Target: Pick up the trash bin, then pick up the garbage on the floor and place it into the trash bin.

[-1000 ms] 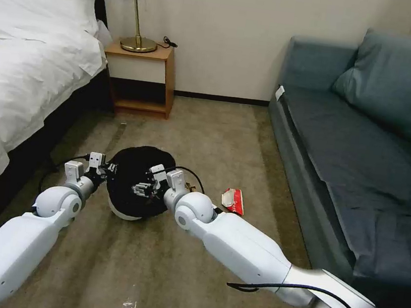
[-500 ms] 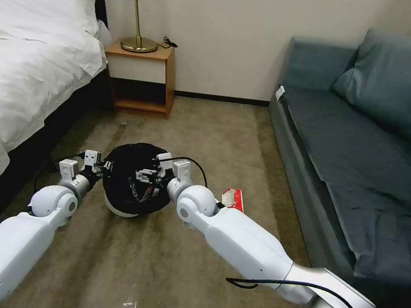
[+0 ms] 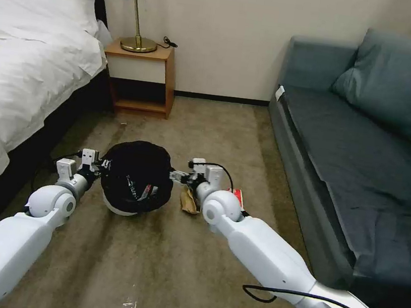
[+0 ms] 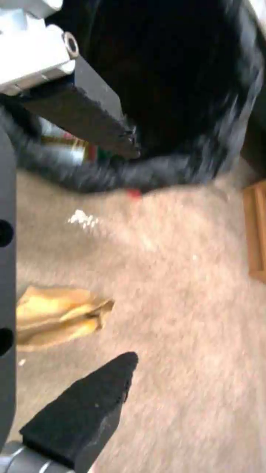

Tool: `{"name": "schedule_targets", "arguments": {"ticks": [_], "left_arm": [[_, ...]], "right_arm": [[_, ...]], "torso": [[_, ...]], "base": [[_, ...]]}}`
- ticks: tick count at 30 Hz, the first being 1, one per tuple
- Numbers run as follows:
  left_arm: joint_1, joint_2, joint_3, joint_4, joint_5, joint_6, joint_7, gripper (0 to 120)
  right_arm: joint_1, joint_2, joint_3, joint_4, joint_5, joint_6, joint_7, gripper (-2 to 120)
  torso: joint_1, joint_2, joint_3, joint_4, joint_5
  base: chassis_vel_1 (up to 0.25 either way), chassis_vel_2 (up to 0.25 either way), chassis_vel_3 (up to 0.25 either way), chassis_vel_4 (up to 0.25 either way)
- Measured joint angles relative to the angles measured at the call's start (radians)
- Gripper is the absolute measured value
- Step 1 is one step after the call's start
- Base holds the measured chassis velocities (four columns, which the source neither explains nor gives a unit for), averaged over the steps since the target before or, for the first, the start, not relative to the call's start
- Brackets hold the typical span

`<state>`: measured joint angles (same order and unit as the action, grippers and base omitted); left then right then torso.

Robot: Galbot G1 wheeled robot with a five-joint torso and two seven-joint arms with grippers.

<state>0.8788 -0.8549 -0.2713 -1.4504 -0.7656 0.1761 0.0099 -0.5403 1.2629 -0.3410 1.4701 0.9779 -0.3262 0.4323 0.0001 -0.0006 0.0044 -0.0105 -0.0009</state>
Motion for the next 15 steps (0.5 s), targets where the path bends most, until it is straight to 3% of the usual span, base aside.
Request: {"name": "schedule_targets", "arguments": {"ticks": [15], "left_arm": [[0.034, 0.025, -0.033, -0.032, -0.005, 0.001, -0.006, 4]], "right_arm": [[-0.075, -0.064, 0.102, -0.042, -0.008, -0.004, -0.029, 100]], "torso": [[0.0, 0.0, 0.0, -0.0001, -0.0002]], "base": [[0.0, 0.0, 0.0, 0.0]]}}
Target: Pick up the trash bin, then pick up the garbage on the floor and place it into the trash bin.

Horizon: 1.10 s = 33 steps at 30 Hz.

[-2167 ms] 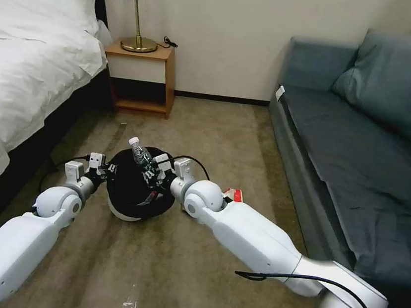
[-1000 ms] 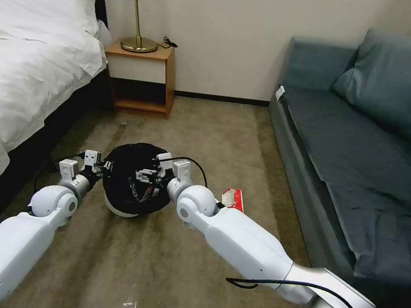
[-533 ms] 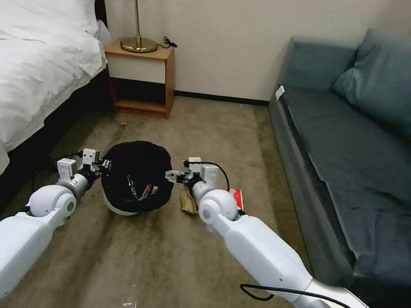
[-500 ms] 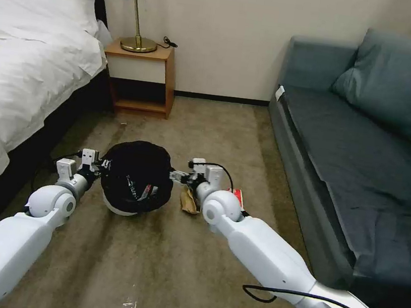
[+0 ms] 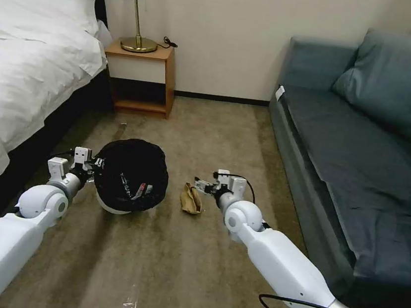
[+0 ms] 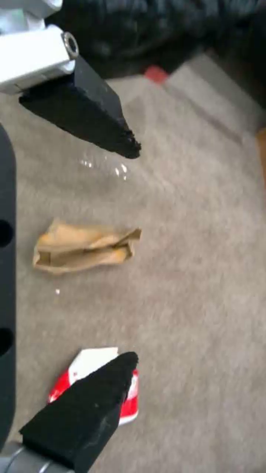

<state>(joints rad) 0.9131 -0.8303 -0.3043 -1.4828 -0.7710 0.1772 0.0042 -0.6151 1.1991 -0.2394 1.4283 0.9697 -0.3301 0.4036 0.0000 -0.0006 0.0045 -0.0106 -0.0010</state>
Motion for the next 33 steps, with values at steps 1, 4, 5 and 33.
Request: {"name": "schedule_targets", "arguments": {"ticks": [1, 4, 5, 33], "left_arm": [[0.002, 0.0, -0.001, -0.002, 0.0, 0.0, 0.0, 4], [0.003, 0.001, -0.001, -0.006, 0.0, 0.0, 0.0, 4], [0.003, 0.001, -0.001, -0.006, 0.0, 0.0, 0.0, 4], [0.028, 0.01, -0.013, -0.025, -0.001, 0.001, -0.005, 4]], "right_arm": [[-0.004, -0.001, 0.008, -0.009, -0.005, 0.0, -0.004, 100], [-0.011, -0.001, 0.018, -0.017, -0.008, 0.0, -0.005, 100], [-0.011, -0.001, 0.018, -0.017, -0.008, 0.0, -0.005, 100], [-0.046, -0.018, 0.044, -0.042, -0.025, 0.016, -0.038, 100]], "torso": [[0.0, 0.0, 0.0, 0.0001, 0.0], [0.0, 0.0, 0.0, 0.0003, 0.0], [0.0, 0.0, 0.0, 0.0003, 0.0], [0.0, 0.0, 0.0, 0.0002, 0.0]], "base": [[0.0, 0.0, 0.0, 0.0], [0.0, 0.0, 0.0, 0.0], [0.0, 0.0, 0.0, 0.0], [0.0, 0.0, 0.0, 0.0]]}}
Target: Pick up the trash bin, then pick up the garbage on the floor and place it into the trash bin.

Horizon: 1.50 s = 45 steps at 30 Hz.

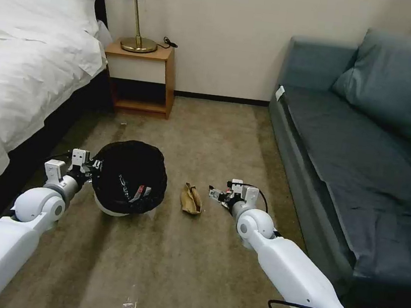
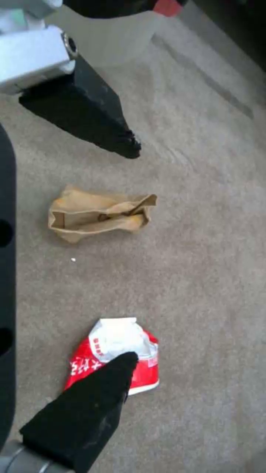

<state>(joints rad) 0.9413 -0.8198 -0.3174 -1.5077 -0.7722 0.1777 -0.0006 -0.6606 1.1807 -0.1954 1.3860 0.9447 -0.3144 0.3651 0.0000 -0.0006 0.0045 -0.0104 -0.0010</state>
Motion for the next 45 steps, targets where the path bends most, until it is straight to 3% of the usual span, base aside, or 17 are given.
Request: {"name": "schedule_targets", "arguments": {"ticks": [45], "left_arm": [[-0.035, -0.024, 0.021, 0.043, 0.005, -0.004, 0.007, 4]], "right_arm": [[0.012, 0.039, -0.009, -0.089, -0.033, 0.032, -0.072, 100]], "torso": [[0.0, 0.0, 0.0, -0.0001, -0.0001]], "base": [[-0.021, 0.017, 0.015, -0.018]]}}
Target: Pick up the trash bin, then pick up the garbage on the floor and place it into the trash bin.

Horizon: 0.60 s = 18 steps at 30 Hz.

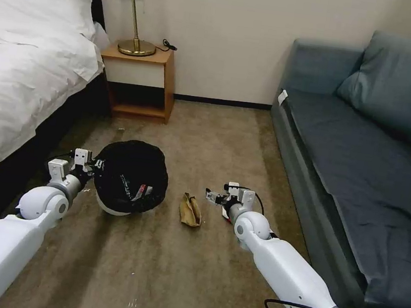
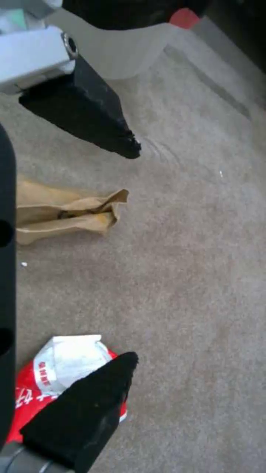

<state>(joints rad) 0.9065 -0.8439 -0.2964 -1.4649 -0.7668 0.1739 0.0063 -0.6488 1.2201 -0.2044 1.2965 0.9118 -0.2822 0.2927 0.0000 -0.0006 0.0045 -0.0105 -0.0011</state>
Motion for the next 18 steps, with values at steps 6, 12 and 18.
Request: {"name": "schedule_targets", "arguments": {"ticks": [6, 12, 18], "left_arm": [[0.0, 0.001, -0.001, 0.0, 0.0, 0.0, 0.001, 4], [0.007, 0.006, -0.009, -0.003, 0.0, -0.001, 0.004, 4], [0.013, 0.009, -0.014, -0.007, 0.0, -0.001, 0.006, 4]], "right_arm": [[0.0, 0.002, -0.002, -0.003, -0.004, 0.002, -0.002, 100], [0.0, 0.007, -0.005, -0.004, -0.007, 0.002, -0.002, 100], [-0.001, 0.011, -0.007, -0.004, -0.009, 0.002, -0.001, 100]], "torso": [[0.0, 0.0, 0.0, 0.0, 0.0], [0.0, 0.0, 0.0, 0.0002, 0.0], [0.0, 0.0, 0.0, 0.0001, 0.0]], "base": [[-0.03, 0.02, 0.023, -0.023], [-0.031, 0.028, 0.036, -0.038], [-0.033, 0.042, 0.026, -0.034]]}}
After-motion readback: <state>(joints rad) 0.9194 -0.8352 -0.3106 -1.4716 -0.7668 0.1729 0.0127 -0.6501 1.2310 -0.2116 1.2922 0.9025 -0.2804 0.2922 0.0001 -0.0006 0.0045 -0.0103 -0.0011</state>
